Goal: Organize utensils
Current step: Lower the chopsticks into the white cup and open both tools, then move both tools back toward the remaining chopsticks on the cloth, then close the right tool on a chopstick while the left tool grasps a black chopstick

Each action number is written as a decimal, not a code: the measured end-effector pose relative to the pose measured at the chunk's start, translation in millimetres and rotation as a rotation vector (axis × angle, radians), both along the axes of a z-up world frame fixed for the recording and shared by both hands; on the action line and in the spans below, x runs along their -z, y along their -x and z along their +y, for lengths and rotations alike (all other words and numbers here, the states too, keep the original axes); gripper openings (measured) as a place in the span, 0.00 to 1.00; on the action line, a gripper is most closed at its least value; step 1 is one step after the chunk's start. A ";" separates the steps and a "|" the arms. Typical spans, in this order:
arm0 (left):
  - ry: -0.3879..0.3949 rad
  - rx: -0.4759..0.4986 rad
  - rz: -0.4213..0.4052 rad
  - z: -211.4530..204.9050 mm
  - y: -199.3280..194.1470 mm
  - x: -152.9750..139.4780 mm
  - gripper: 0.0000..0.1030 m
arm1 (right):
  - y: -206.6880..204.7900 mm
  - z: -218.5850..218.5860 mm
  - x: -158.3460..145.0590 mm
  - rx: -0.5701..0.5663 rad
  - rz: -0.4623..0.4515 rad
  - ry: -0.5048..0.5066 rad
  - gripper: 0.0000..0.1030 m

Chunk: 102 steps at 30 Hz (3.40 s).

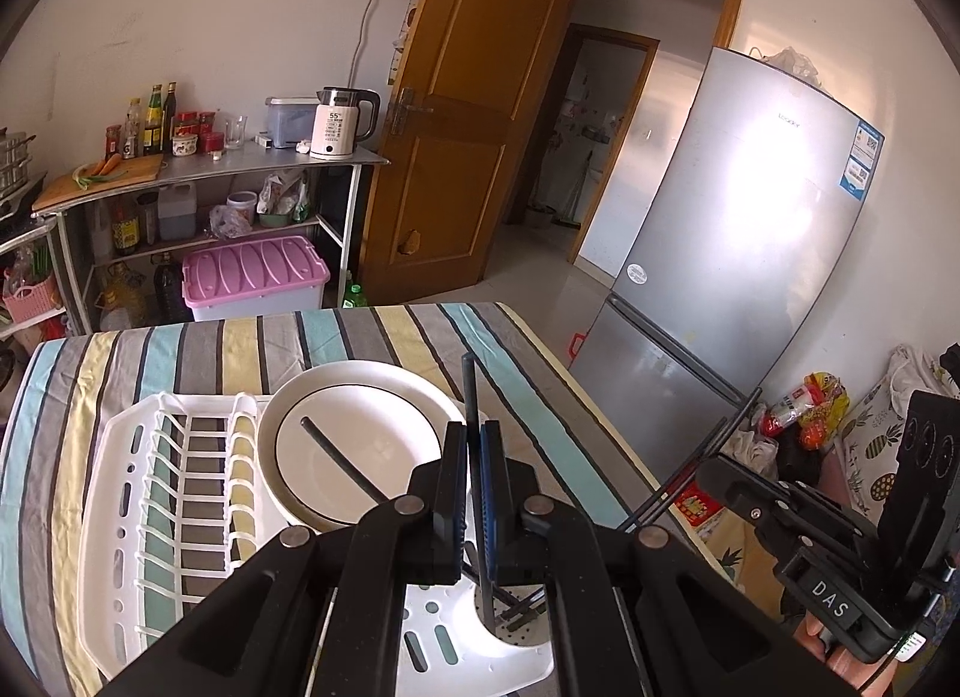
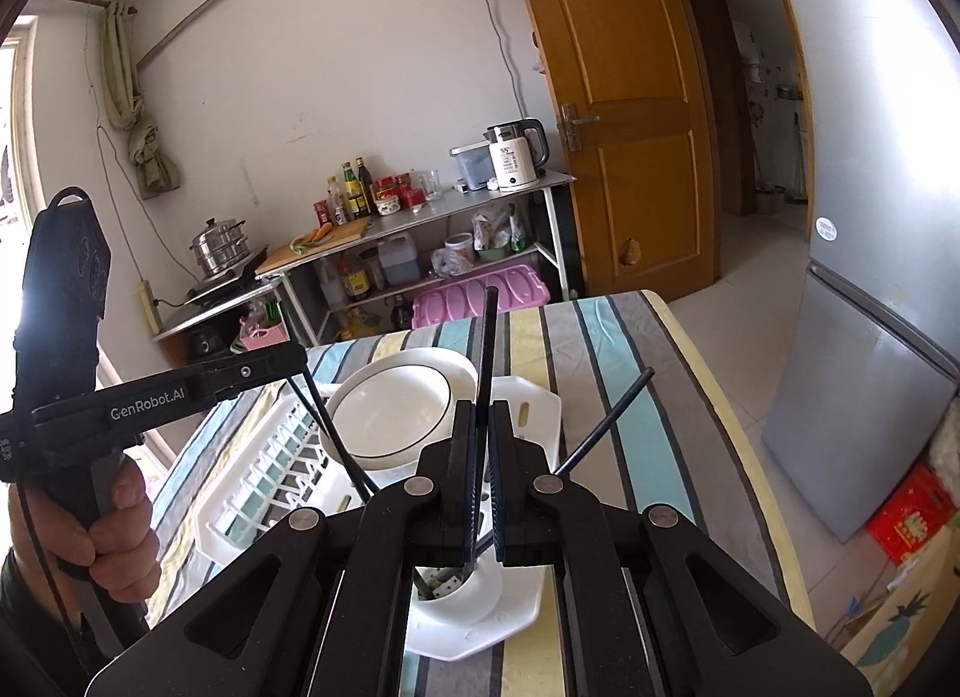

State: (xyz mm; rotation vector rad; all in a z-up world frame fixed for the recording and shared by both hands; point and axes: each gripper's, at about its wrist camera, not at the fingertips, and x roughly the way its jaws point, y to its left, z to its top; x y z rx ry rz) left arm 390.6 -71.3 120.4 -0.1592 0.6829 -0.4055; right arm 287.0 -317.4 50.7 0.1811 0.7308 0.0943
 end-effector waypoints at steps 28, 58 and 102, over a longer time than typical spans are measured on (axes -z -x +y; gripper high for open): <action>-0.127 -0.048 -0.032 48.3 108.9 25.2 0.06 | 78.5 30.3 1.4 -0.046 0.033 0.032 0.14; -0.128 -0.081 0.020 78.3 292.0 89.5 0.18 | 204.7 83.9 49.3 -0.168 0.135 -0.003 0.14; -0.213 0.009 0.272 34.3 145.1 157.7 0.19 | 58.8 102.0 138.0 -0.198 0.378 0.126 0.17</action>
